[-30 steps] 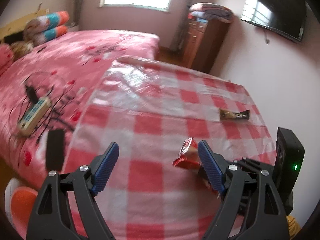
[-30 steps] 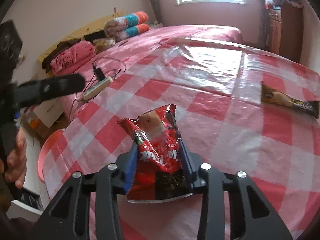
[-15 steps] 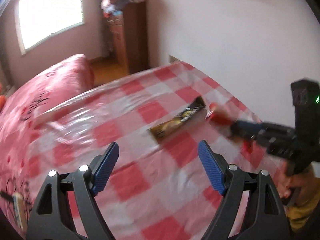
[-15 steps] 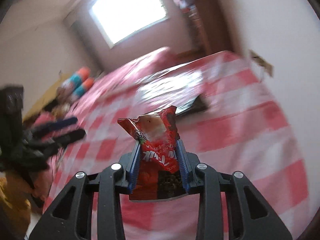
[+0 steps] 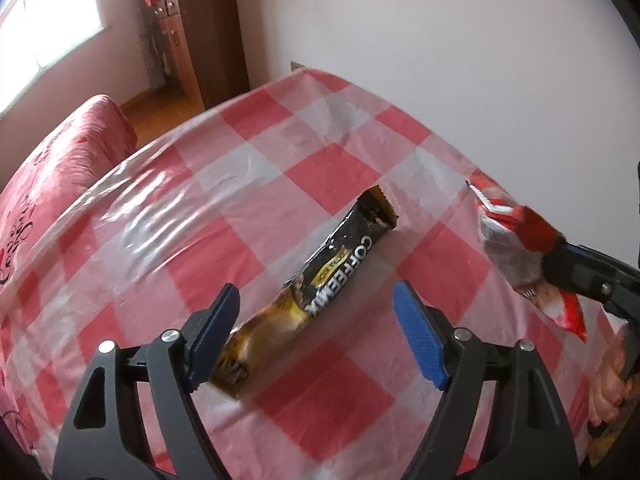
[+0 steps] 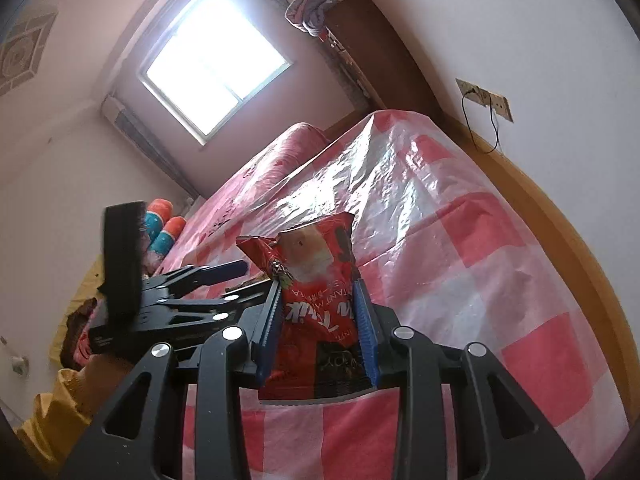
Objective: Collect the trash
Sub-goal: 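Grasp the black COFFEEMIX stick with the left tool while the right tool holds the wrapper, then carry the coffee stick with the left tool while the right tool carries the wrapper to the bucket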
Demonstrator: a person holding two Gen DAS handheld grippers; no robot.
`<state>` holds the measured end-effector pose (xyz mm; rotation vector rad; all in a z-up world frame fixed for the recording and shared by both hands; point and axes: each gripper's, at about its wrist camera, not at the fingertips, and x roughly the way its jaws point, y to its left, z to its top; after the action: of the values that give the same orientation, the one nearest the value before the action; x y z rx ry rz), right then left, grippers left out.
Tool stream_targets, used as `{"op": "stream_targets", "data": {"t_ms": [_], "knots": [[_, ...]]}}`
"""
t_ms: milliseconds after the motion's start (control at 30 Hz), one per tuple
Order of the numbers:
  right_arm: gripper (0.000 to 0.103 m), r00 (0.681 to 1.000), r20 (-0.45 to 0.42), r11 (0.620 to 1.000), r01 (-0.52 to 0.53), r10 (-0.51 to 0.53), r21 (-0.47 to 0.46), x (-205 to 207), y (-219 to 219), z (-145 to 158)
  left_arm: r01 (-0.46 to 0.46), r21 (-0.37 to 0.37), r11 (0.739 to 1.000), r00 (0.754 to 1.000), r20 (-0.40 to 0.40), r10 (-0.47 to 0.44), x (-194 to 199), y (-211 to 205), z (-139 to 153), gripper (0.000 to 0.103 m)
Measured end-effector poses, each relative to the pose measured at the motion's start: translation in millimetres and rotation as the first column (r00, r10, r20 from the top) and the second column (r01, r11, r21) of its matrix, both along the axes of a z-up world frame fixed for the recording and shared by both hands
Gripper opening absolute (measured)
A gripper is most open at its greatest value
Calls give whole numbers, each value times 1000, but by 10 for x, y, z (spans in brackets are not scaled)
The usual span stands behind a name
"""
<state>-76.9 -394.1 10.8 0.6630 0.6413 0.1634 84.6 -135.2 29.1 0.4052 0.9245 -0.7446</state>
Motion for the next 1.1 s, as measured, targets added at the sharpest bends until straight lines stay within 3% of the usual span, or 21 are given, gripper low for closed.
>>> {"op": "stream_targets", "data": {"t_ms": [100, 167, 367, 467, 767, 1100], "knots": [[36, 1000, 3, 1000, -2, 2, 12, 15, -15, -2, 11, 16, 1000, 1000, -22, -10, 68, -73, -57, 71], [36, 1000, 4, 1000, -5, 5, 13, 22, -21, -6, 9, 25, 1000, 1000, -25, -8, 103, -104, -85, 59], [36, 1000, 5, 1000, -7, 7, 26, 45, -30, -9, -32, 4, 999, 999, -11, 32, 140, -66, -67, 37], [36, 1000, 9, 999, -10, 9, 35, 52, -37, -18, -76, -28, 997, 997, -21, 75, 148, -18, -68, 32], [36, 1000, 11, 998, -23, 22, 66, 83, -39, -63, -213, -88, 973, 977, -46, 209, 10, 291, -31, 23], [36, 998, 18, 997, -60, 59, 46, 103, 122, -36, -305, -191, 933, 951, -116, 287, -328, 855, -2, 21]]}}
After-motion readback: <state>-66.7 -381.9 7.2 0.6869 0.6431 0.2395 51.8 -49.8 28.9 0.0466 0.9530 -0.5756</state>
